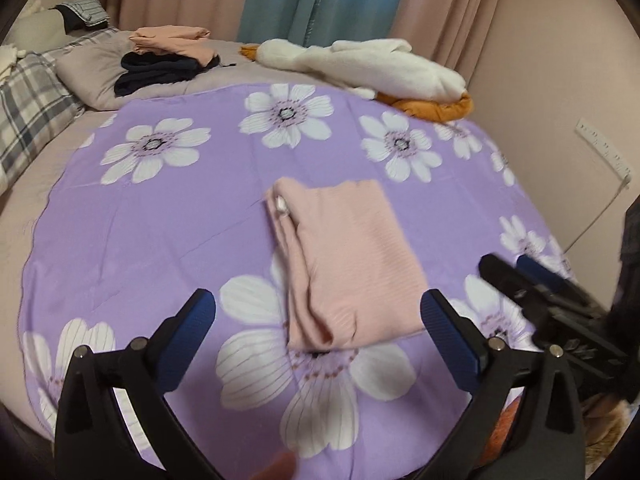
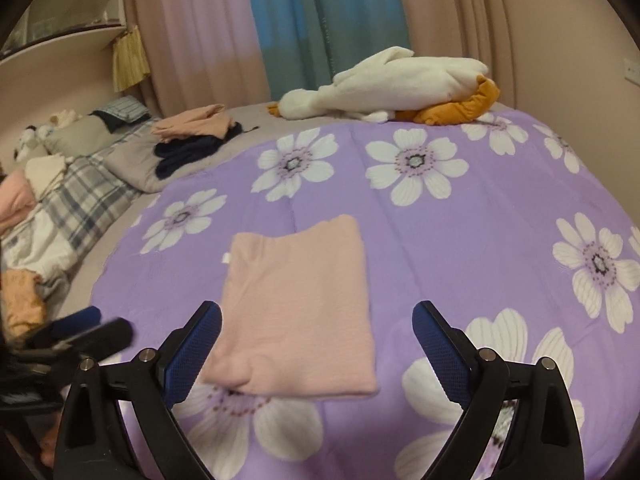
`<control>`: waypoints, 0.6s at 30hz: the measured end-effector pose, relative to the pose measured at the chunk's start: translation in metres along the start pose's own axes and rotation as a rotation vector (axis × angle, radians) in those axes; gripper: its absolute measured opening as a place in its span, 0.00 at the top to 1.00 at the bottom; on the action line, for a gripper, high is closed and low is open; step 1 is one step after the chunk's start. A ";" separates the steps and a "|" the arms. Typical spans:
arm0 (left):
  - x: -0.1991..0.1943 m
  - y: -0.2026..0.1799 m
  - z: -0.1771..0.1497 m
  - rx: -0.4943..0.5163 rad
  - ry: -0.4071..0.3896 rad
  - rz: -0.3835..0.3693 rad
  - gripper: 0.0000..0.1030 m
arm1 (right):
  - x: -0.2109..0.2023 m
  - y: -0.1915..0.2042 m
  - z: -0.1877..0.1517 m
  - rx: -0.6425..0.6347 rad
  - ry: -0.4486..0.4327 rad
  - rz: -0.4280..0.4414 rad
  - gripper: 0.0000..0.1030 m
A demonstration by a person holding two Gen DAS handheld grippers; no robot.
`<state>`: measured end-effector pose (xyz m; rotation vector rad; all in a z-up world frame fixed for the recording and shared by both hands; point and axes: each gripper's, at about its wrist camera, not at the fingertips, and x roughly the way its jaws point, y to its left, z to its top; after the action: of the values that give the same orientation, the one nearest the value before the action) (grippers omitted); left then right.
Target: Fold small clothes
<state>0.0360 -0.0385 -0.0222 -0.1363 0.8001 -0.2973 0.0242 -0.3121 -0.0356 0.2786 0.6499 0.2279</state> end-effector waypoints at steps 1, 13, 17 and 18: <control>0.002 0.000 -0.004 0.001 0.015 -0.005 0.01 | -0.002 0.001 -0.001 0.000 0.002 0.016 0.07; -0.003 -0.002 -0.015 0.011 0.025 -0.023 0.01 | -0.003 0.008 -0.016 0.026 0.032 0.013 0.07; -0.002 0.000 -0.015 0.007 0.029 -0.020 0.01 | -0.003 0.009 -0.016 0.030 0.040 0.026 0.07; -0.001 0.000 -0.015 0.004 0.031 -0.025 0.01 | -0.002 0.010 -0.016 0.030 0.041 0.026 0.07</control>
<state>0.0240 -0.0380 -0.0317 -0.1385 0.8286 -0.3255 0.0109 -0.3007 -0.0437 0.3115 0.6908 0.2491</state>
